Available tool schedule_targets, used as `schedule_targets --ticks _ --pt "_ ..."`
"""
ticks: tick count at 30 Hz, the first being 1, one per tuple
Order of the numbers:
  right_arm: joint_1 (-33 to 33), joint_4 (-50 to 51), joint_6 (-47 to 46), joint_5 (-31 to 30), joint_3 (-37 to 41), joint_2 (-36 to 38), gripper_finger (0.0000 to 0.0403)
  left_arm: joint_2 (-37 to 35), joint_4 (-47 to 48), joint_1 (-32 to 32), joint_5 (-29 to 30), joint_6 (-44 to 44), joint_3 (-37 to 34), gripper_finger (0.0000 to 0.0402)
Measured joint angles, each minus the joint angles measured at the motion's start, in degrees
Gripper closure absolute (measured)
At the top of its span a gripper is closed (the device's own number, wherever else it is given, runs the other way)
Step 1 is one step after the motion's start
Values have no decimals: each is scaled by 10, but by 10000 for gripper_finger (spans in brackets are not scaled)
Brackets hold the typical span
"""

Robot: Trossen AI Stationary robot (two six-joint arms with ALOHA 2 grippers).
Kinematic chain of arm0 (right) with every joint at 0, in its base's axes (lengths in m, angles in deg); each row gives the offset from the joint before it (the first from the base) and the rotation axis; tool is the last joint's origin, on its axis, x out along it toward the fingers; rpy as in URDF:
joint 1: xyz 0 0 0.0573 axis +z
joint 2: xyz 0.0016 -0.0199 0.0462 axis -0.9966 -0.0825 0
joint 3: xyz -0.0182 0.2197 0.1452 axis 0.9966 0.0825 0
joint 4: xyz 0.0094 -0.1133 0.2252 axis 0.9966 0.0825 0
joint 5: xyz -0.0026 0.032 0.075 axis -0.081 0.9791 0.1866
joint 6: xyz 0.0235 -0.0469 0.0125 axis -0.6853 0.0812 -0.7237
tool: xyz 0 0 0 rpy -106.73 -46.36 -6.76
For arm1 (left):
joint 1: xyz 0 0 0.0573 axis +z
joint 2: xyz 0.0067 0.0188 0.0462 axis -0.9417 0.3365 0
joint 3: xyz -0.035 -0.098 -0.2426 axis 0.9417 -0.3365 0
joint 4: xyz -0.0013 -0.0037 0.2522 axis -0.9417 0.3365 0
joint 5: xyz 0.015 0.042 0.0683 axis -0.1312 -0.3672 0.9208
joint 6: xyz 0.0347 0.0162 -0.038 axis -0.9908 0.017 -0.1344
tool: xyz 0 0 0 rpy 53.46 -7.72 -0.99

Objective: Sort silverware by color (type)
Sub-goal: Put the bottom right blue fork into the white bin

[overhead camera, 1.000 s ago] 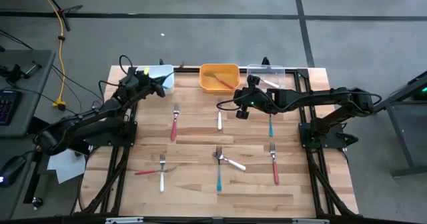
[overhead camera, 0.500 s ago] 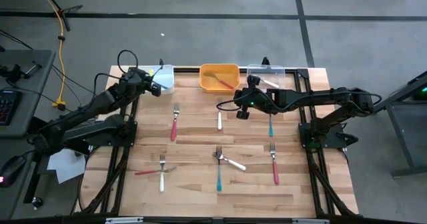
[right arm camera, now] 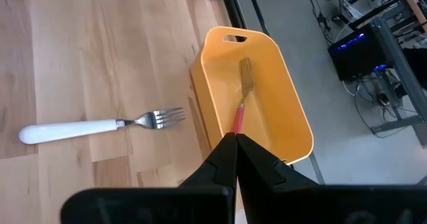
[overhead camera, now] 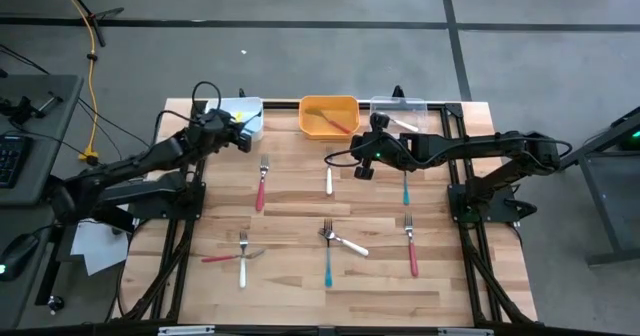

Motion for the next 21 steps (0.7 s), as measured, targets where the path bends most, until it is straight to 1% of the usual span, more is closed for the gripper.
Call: schedule_targets --ticks 5,17,21 --pt "0 0 0 4 0 0 402 45 -61 0 -1 -16 0 398" --pt "0 3 0 5 0 0 402 143 -193 29 -76 -16 0 398" --pt "0 3 0 5 0 0 402 160 -210 45 -87 -19 0 398"
